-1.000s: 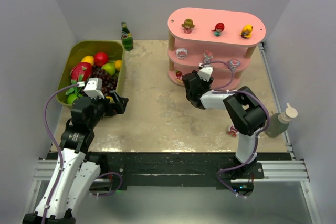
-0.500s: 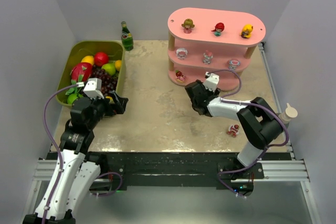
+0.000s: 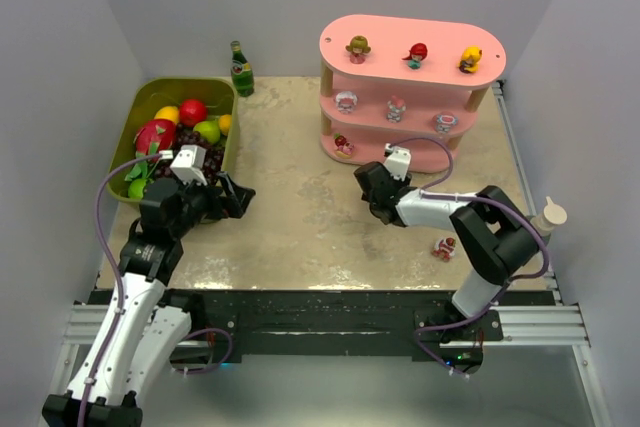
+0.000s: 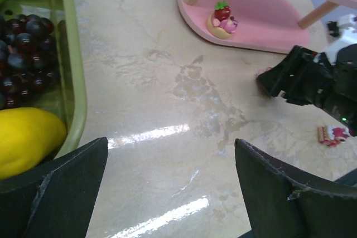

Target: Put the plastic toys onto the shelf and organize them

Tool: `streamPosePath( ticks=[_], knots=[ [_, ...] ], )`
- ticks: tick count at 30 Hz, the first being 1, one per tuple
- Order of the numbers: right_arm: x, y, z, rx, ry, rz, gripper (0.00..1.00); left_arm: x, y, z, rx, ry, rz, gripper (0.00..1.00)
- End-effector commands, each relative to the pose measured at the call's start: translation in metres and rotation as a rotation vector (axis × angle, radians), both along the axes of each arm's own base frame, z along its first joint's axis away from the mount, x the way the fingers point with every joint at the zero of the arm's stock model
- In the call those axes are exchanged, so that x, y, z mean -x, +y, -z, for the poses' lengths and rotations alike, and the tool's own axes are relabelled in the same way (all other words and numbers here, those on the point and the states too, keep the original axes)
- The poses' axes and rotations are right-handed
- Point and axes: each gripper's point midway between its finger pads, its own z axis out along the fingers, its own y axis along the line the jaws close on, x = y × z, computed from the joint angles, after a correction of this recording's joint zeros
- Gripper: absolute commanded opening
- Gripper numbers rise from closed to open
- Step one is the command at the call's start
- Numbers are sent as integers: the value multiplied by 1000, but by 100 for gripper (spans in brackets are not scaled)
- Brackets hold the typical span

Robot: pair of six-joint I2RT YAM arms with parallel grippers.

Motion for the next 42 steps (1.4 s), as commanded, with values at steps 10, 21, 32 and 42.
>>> streamPosePath(
  ticks=[10, 21, 32, 42],
  knots=[
    [-1, 39, -3, -40, 128, -197, 16, -4, -51, -25, 158, -69, 253, 100],
    [85, 75, -68, -357, 384, -398, 0, -2, -74, -17, 220, -75, 293, 100],
    [171, 122, -81, -758, 767, -481, 0, 3, -90, 21, 233, -9, 293, 99],
    [224, 134, -68, -1011, 1111, -325, 0, 2, -101, 54, 179, 53, 263, 97]
  ],
)
